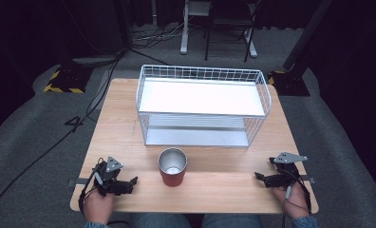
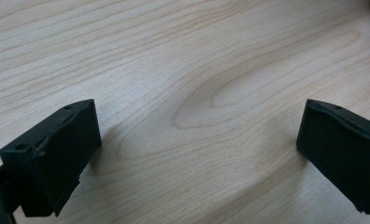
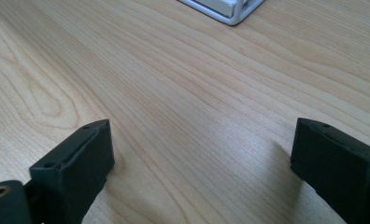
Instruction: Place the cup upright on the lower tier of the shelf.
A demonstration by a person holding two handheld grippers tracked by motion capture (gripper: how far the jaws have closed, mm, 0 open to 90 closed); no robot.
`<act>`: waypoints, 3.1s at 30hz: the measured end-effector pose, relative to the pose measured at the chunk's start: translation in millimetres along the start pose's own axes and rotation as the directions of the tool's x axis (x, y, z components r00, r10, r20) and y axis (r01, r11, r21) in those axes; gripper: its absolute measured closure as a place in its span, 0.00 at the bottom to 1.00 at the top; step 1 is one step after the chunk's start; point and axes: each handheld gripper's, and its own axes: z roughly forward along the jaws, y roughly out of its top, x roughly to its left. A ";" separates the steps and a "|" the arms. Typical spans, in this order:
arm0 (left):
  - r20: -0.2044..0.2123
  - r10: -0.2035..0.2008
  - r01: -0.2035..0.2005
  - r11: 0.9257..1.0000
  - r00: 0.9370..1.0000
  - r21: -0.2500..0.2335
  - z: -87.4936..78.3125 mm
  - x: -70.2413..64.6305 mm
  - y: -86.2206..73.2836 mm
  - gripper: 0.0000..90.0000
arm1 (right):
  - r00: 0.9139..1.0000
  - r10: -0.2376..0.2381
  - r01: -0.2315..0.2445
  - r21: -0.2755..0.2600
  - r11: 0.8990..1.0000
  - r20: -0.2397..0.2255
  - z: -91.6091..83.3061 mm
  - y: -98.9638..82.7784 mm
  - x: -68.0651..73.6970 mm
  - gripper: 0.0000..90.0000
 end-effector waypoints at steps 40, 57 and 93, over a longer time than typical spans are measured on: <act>0.057 0.098 -0.078 0.956 0.994 -0.283 -19.7 -87.8 17.5 0.00 | 0.999 -0.034 0.034 -0.020 0.999 -0.009 -2.2 -1.1 3.1 0.13; 0.163 0.149 -0.091 0.945 0.975 -0.315 -5.0 -114.5 24.6 0.17 | 0.999 -0.043 0.043 -0.025 0.999 0.002 -2.7 -1.3 4.8 0.13; 0.025 0.053 -0.043 0.953 0.998 -0.298 34.5 -145.8 38.8 0.18 | 0.995 -0.091 0.093 -0.044 0.995 0.047 -4.7 -2.5 10.7 0.13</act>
